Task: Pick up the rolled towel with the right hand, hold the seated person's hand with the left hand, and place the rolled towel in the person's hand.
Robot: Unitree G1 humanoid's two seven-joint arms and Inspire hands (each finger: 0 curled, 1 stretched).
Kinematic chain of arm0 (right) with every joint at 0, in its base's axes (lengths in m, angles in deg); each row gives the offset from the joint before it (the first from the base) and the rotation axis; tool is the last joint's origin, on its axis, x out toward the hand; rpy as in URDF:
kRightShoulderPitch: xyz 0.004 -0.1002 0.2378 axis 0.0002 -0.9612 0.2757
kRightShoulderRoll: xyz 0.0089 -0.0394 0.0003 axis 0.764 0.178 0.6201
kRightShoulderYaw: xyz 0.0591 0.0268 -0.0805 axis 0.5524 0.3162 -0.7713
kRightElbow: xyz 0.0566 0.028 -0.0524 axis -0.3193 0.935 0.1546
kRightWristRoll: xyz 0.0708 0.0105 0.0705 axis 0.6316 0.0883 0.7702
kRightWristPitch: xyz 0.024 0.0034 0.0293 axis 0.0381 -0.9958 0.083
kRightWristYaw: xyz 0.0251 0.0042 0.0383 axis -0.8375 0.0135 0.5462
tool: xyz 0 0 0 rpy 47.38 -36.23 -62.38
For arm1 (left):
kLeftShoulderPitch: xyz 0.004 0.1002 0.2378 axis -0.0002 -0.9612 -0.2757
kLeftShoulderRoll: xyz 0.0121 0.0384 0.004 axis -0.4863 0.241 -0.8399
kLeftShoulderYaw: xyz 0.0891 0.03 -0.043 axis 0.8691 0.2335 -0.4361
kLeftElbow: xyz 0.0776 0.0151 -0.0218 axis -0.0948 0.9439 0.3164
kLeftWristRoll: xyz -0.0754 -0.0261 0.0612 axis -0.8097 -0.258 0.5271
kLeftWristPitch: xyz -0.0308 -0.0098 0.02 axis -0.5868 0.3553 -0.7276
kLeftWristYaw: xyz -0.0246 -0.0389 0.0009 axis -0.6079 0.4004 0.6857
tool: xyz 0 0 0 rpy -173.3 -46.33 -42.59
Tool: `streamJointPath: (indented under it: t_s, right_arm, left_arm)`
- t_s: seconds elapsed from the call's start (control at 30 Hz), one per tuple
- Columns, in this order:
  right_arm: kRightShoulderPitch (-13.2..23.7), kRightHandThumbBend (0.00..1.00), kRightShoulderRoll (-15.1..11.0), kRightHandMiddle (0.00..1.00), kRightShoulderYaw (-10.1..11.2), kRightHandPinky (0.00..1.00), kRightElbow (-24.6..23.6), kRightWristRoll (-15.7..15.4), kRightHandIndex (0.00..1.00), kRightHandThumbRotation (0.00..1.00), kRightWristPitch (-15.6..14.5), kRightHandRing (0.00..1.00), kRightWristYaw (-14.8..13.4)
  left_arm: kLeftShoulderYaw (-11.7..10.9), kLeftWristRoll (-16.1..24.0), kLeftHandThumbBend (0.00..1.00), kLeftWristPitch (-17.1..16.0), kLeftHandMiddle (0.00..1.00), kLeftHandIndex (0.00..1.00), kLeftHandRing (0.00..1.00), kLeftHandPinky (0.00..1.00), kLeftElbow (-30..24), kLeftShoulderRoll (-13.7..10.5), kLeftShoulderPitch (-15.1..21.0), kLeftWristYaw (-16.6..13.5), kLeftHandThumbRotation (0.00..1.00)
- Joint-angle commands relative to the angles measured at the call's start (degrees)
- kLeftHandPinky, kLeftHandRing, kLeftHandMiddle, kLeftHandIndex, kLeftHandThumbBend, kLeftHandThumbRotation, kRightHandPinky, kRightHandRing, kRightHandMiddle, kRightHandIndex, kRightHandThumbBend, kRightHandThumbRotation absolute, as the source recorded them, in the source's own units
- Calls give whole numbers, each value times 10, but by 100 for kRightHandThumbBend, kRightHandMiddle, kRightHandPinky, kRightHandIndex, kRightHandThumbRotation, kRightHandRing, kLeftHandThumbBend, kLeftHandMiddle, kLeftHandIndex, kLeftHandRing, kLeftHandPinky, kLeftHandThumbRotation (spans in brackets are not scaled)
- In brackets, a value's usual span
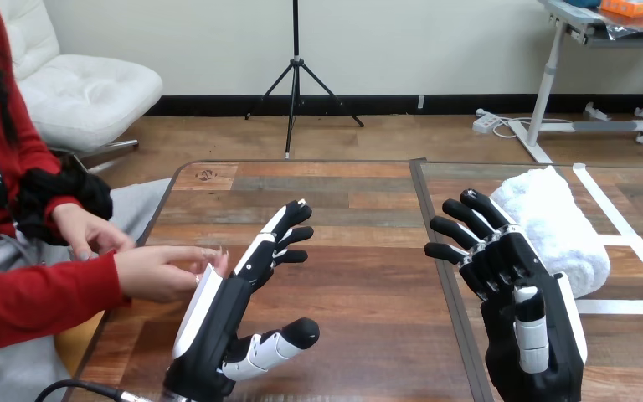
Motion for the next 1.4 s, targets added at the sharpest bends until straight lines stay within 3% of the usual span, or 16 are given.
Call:
streamJointPath:
  t_s: [0.0,0.57,0.97,1.27,1.37]
  right_arm:
    - [23,100,-1,83,1,69,-13,2,83,77,15,80,7]
    - [20,100,6,83,-2,71,-21,-11,83,75,23,80,-5]
    - [27,100,5,83,0,72,-10,-17,84,72,33,80,-8]
    - [26,100,2,82,4,70,-21,-27,83,68,32,79,-28]
    - [27,100,-1,82,7,69,-24,-46,82,67,39,78,-45]
  left_arm:
    - [-3,5,100,-7,92,93,87,77,-14,1,17,-13,87]
    - [0,1,100,-12,92,92,87,77,-17,-4,15,-12,87]
    - [14,-44,100,-20,92,93,88,79,0,2,26,23,83]
    - [14,-45,100,-19,92,93,88,80,-4,6,25,30,83]
    - [15,-48,100,-19,93,93,88,80,-3,7,25,34,83]
